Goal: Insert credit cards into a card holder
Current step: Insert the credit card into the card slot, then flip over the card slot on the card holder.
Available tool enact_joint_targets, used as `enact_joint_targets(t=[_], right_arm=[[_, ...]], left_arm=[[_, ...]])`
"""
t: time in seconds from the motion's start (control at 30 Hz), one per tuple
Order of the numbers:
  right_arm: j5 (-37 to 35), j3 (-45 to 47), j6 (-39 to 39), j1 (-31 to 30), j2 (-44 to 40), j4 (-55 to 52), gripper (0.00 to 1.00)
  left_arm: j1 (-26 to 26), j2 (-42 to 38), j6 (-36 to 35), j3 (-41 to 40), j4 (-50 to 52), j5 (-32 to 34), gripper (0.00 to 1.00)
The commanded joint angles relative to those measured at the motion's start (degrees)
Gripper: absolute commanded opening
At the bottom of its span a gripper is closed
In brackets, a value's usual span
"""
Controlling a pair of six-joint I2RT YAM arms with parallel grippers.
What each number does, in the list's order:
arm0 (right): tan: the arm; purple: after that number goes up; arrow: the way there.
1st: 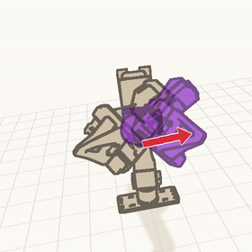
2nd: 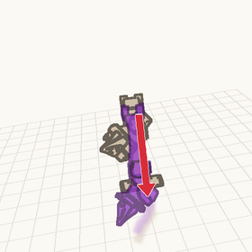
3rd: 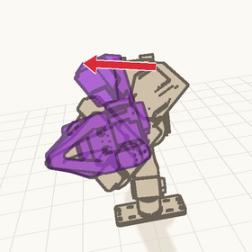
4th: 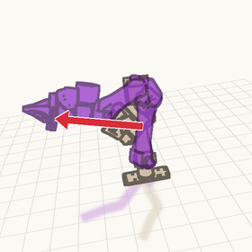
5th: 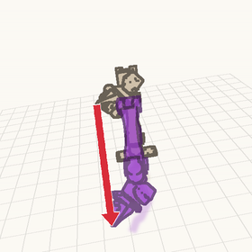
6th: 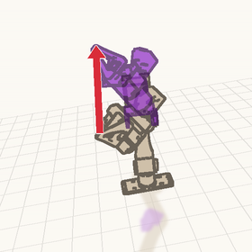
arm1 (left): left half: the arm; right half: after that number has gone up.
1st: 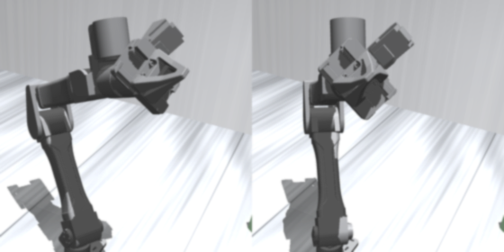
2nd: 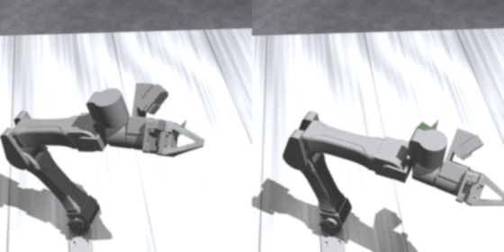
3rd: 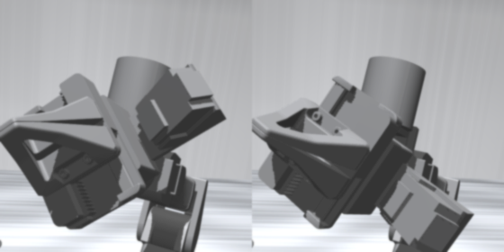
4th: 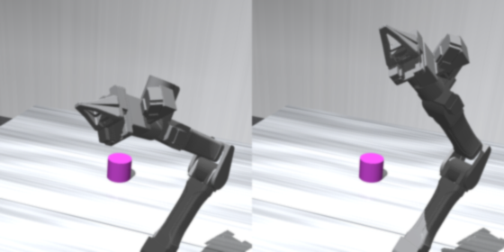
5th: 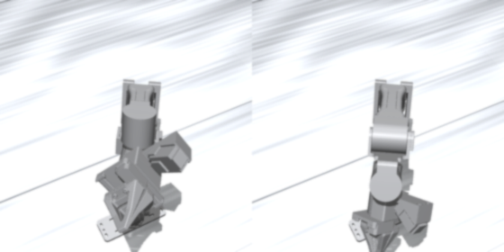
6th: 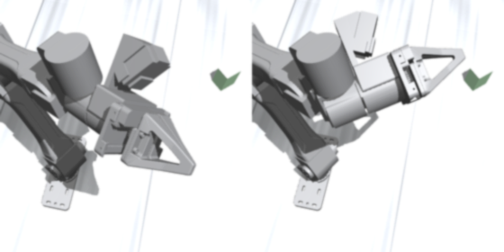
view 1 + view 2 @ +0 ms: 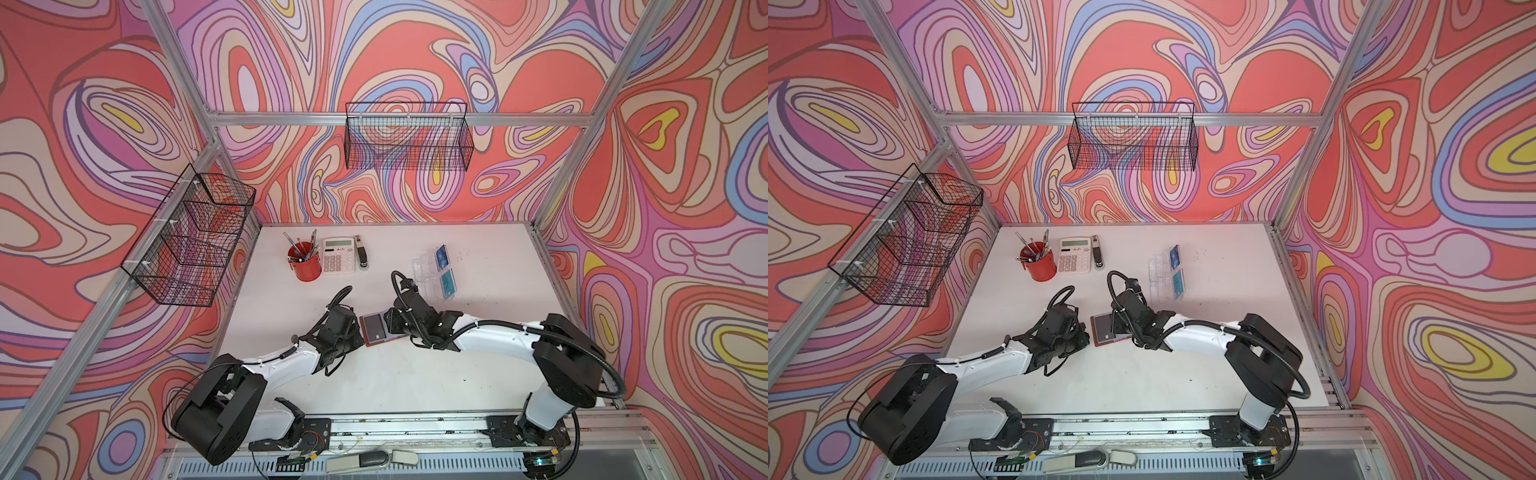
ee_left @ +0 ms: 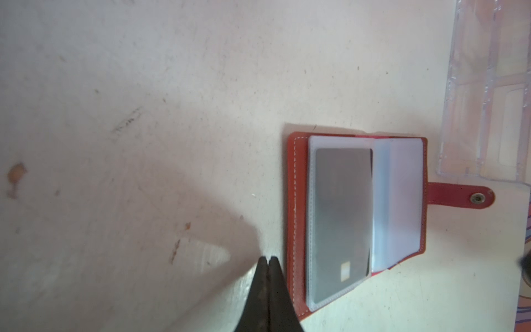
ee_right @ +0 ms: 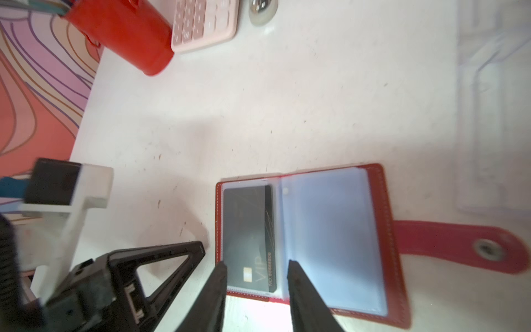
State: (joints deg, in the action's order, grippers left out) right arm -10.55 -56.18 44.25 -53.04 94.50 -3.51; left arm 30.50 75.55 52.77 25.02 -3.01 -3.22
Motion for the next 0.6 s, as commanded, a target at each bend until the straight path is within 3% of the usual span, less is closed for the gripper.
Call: enact_joint_targets(t=[0.0,0.57], right_arm=[[-6.14,2.91,-1.31,0.37,-0.57,-3.36,0.41],[-0.39,0.13,-4.03,2.16,10.32,-1.87,0.4]], left_arm=[[0.18,1.24,0.55,0.53,1.58,0.06,0.0],[0.19,4.08,-0.17,1.44,0.43,-0.65,0.0]])
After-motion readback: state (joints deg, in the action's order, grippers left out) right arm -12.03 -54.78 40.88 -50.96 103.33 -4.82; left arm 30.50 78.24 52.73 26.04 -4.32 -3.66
